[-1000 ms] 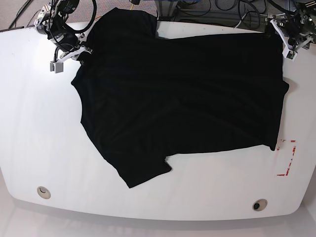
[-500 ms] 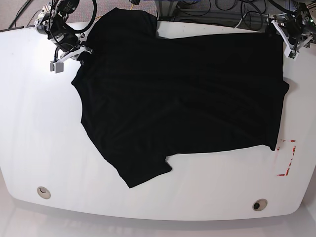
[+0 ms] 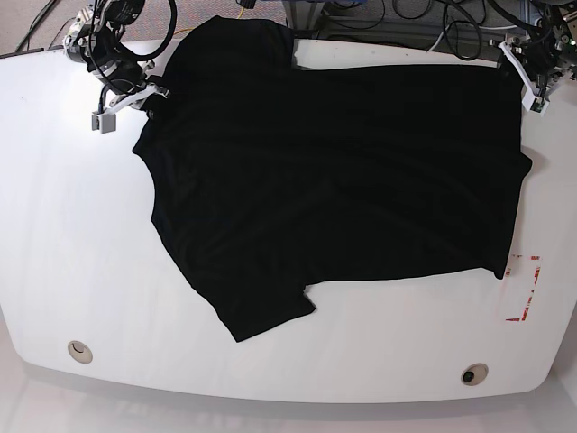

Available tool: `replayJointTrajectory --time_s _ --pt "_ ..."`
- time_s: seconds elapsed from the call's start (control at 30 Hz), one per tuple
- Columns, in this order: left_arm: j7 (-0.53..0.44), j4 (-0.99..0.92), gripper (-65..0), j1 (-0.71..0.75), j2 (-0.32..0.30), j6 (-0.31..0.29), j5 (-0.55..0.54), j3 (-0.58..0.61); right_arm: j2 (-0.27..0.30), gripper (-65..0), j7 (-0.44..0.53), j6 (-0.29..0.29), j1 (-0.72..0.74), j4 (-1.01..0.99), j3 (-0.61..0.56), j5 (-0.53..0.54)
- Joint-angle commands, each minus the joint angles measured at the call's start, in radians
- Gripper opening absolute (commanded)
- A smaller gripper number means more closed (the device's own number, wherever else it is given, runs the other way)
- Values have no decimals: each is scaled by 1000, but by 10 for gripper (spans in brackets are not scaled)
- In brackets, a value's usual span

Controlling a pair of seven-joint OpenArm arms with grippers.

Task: Layout the t-shirt on the table in an organized manner, then fold the t-shirt properly
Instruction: 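Hold the shoulder edges with both grippers, keeping the shirt taut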

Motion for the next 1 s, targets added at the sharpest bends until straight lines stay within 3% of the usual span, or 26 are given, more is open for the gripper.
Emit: replayJointTrajectory --time_s 0.0,0.17,0.47,0.97 --pt "7 -4 -481 -8 -2 2 7 3 10 -645 12 9 -1 13 4 23" --pt "7 -4 -564 -12 -2 2 7 3 10 -645 12 9 -1 13 4 23" --pt "9 3 -647 -12 -2 2 6 3 10 -645 12 9 -1 13 4 23" --pt "12 155 -650 -6 0 2 1 -5 10 -645 12 9 -1 18 4 31"
